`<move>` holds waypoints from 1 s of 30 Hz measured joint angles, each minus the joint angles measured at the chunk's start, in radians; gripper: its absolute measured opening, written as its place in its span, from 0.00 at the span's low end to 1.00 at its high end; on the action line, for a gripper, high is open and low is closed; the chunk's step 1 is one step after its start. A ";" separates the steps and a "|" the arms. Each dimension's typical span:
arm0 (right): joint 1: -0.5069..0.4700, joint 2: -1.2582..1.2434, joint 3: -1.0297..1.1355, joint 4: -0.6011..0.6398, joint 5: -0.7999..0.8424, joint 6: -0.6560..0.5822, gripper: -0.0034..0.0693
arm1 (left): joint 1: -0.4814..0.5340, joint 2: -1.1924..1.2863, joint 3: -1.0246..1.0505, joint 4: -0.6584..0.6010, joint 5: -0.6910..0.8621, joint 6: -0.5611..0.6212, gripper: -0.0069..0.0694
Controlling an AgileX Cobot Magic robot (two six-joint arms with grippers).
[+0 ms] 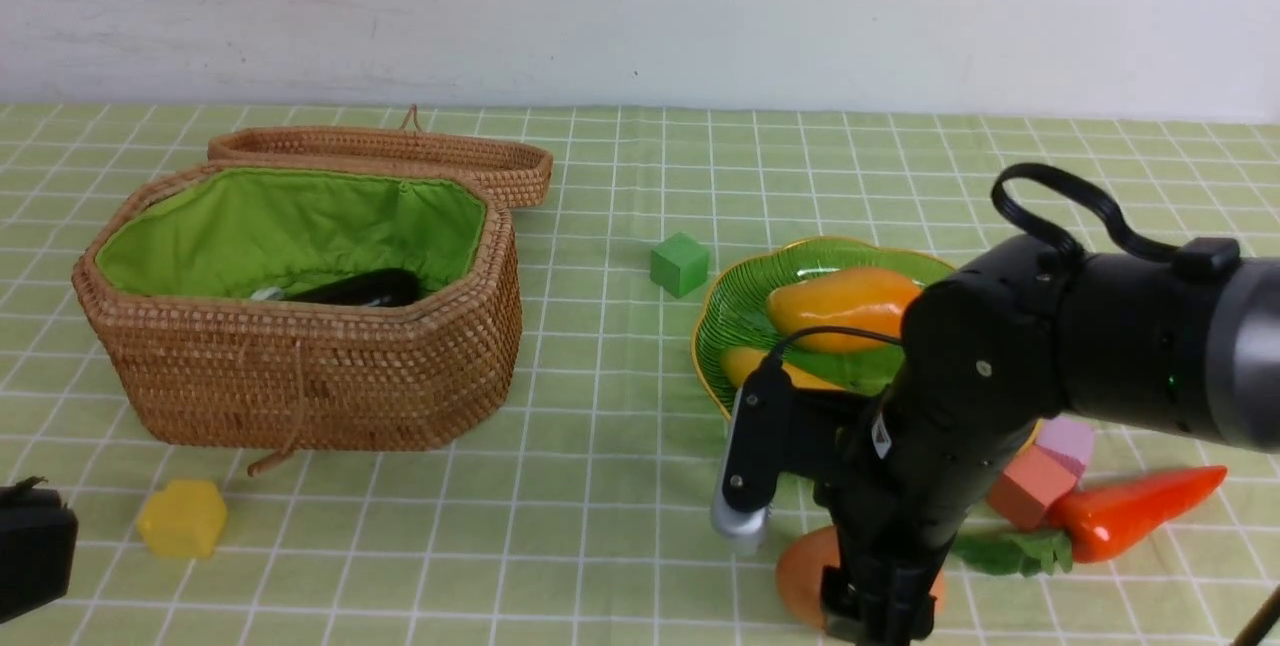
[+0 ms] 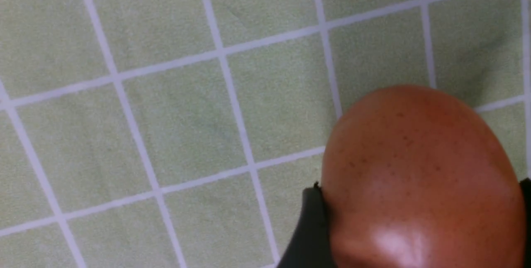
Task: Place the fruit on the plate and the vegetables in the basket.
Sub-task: Use the right arm to grab a potato and put it into the left basket
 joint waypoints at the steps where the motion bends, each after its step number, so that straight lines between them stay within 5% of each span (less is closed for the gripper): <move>1: 0.000 0.002 -0.001 -0.003 0.001 0.005 0.82 | 0.000 0.000 0.000 0.000 0.001 0.000 0.07; 19: 0.001 -0.053 -0.019 -0.013 0.053 0.119 0.82 | 0.000 0.000 0.000 0.002 0.025 0.000 0.07; 26: 0.001 -0.112 -0.238 0.232 0.095 0.222 0.82 | 0.000 0.000 -0.007 0.144 0.033 -0.082 0.07; 30: 0.018 -0.076 -0.409 0.426 0.015 0.118 0.82 | 0.000 -0.010 -0.044 0.314 0.020 -0.194 0.07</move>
